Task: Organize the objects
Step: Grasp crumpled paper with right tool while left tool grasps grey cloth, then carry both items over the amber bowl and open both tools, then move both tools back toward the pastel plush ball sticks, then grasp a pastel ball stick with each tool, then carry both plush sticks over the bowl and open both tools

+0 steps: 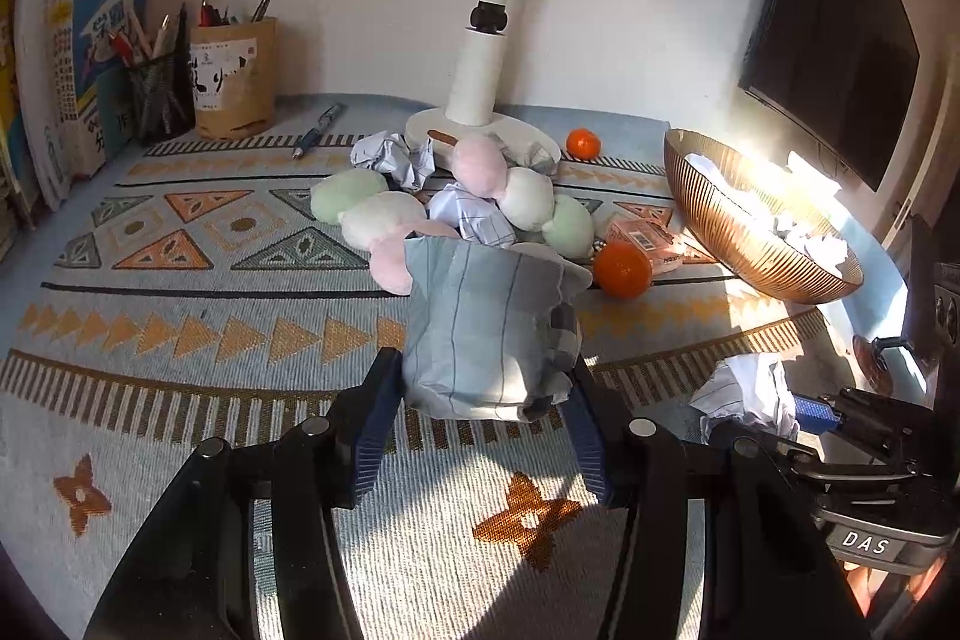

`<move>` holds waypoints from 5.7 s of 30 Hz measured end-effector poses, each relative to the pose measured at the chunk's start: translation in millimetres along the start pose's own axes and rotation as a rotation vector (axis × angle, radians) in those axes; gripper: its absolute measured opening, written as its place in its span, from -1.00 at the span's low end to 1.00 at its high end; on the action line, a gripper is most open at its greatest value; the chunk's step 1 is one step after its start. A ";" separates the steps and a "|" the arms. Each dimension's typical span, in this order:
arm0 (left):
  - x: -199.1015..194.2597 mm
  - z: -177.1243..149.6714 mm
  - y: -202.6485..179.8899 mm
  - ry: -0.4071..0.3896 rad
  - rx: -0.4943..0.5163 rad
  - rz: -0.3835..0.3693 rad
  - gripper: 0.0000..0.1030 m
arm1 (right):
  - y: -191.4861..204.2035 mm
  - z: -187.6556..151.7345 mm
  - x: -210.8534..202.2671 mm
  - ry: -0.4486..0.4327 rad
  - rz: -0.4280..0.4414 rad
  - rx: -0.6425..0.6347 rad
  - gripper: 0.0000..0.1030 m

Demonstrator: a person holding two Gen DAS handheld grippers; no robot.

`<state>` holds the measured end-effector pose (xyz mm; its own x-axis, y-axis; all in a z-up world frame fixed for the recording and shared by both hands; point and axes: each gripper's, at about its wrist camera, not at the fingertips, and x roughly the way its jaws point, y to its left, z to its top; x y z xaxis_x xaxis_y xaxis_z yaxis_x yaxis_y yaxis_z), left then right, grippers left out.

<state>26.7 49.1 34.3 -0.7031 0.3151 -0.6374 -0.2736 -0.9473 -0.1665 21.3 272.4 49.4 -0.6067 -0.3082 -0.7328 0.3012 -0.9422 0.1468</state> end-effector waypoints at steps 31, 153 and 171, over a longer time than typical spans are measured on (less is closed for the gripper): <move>117.0 150.0 -215.4 -0.075 0.335 -0.320 0.98 | -216.1 155.1 -72.3 -0.330 -0.354 0.420 0.59; -8.3 10.5 35.0 -0.024 -0.079 -0.014 -0.09 | 12.3 4.7 14.6 0.151 -0.055 0.143 0.01; -14.7 7.4 43.7 -0.059 -0.128 -0.076 -0.08 | 20.2 -3.6 22.9 0.083 -0.019 0.001 -0.07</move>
<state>20.2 3.5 42.0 -0.7221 0.3858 -0.5742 -0.2445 -0.9188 -0.3099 16.1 246.8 33.2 -0.5495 -0.2784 -0.7877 0.2894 -0.9479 0.1332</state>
